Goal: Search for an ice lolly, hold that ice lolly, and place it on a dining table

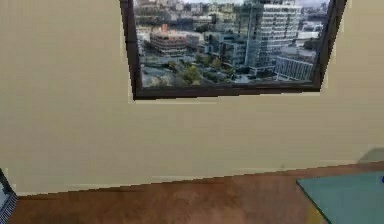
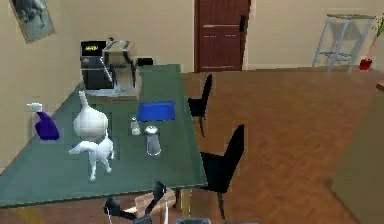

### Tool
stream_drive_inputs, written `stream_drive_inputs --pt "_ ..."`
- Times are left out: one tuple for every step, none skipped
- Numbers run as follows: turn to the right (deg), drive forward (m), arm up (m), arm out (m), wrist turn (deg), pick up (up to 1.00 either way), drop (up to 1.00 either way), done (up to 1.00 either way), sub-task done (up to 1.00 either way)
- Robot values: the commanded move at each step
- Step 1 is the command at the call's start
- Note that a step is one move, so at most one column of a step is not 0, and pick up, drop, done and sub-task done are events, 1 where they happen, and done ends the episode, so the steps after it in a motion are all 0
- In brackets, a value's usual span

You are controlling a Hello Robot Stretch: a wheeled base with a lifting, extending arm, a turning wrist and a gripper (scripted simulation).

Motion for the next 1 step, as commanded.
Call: stream_drive_inputs --pt "0.0 0.55 0.0 0.0 0.0 0.0 0.0 0.0 0.0"
